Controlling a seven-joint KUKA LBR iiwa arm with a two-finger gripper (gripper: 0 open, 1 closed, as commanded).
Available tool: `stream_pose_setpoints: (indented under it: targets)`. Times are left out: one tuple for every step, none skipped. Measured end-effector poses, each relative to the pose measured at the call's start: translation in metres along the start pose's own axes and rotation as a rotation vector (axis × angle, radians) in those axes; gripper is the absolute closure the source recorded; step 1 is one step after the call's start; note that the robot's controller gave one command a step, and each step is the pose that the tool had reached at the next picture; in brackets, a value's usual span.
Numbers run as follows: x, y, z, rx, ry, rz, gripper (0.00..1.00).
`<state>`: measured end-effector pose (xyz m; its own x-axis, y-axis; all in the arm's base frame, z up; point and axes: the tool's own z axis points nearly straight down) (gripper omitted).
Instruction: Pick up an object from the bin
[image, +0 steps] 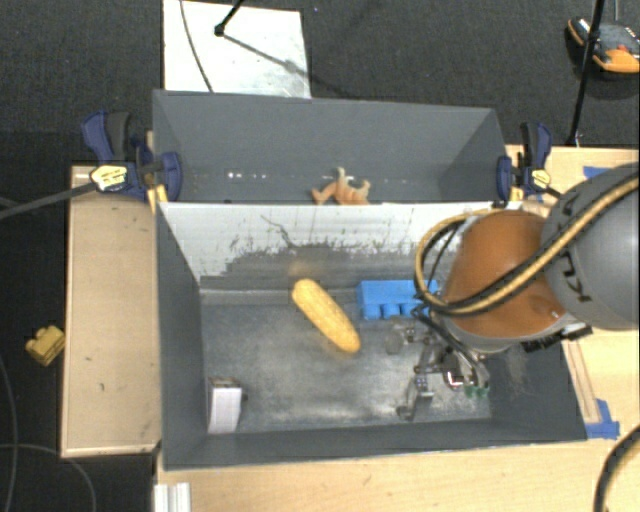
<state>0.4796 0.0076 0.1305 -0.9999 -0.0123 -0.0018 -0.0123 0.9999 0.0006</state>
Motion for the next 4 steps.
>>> stream_pose_setpoints:
  targets:
    - [-0.046,0.071,0.059,-0.002,-0.004,0.093,1.0]
    - [-0.046,0.071,0.059,-0.002,-0.004,0.093,1.0]
    - [-0.029,0.051,0.06,-0.003,-0.003,-0.081,1.0]
    - [-0.021,0.097,-0.009,0.0,0.001,0.164,0.0]
